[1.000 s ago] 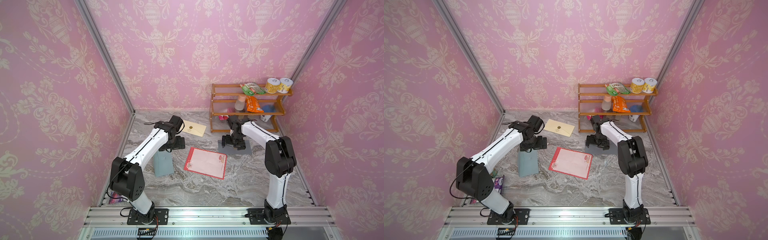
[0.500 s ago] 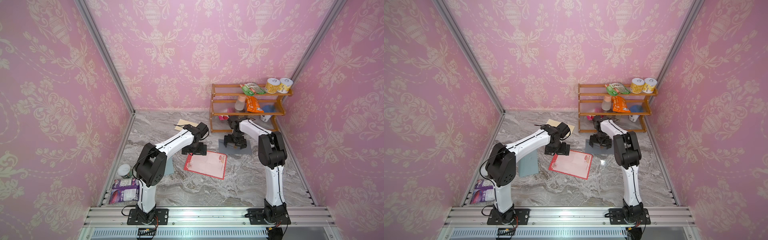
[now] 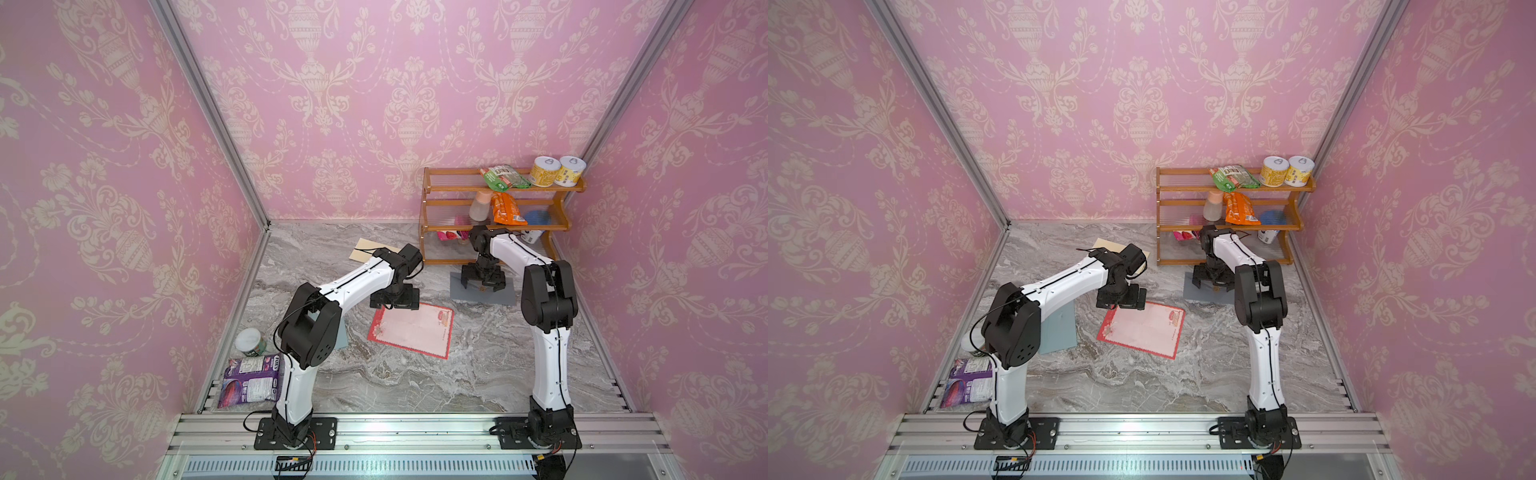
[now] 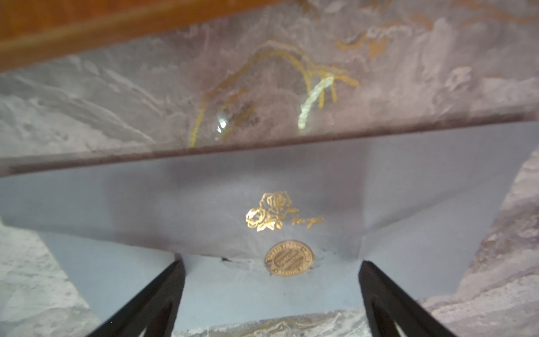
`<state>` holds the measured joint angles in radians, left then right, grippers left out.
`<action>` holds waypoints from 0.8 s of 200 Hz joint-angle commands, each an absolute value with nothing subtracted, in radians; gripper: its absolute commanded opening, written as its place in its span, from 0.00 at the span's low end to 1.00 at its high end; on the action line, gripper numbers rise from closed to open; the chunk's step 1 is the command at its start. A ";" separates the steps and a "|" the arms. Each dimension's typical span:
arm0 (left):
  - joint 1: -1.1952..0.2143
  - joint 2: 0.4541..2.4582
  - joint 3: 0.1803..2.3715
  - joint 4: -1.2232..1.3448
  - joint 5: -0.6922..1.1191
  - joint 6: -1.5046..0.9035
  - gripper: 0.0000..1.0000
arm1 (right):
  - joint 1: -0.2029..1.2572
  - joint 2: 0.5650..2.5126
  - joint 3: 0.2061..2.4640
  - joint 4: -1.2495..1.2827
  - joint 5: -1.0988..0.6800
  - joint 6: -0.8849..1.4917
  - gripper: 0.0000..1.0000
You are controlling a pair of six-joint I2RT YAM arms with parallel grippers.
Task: Fold the letter paper in half and place it into the envelope
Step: Move the envelope to the center of the board, then adjust the envelope flap on the envelope.
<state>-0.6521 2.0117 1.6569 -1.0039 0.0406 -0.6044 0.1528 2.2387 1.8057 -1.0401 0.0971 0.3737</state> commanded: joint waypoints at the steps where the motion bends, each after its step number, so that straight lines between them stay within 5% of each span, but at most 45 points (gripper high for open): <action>1: -0.660 2.036 1.696 -1.026 0.054 -0.621 0.99 | 0.159 2.164 1.776 -1.073 0.096 0.365 0.71; 28: -0.663 2.048 1.710 -1.021 0.059 -0.628 0.99 | 0.156 2.102 1.712 -1.050 0.095 0.381 0.13; 39: -0.666 2.054 1.716 -1.016 0.066 -0.633 0.99 | 0.151 2.101 1.700 -1.044 0.090 0.385 0.01; 116: -0.696 2.301 2.171 -1.027 0.197 -0.638 0.90 | 0.082 2.186 1.749 -1.030 -0.013 0.417 0.00; 137: -0.705 2.403 2.337 -1.000 0.270 -0.657 0.73 | 0.073 2.192 1.746 -1.007 -0.062 0.429 0.00; 160: -0.715 2.500 2.456 -0.954 0.344 -0.686 0.36 | 0.065 2.193 1.736 -0.991 -0.108 0.444 0.00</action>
<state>-0.6998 2.4119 2.3554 -0.9791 0.2314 -0.6548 0.0673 2.1765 1.7294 -1.0058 -0.0322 0.4095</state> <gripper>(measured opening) 0.513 0.033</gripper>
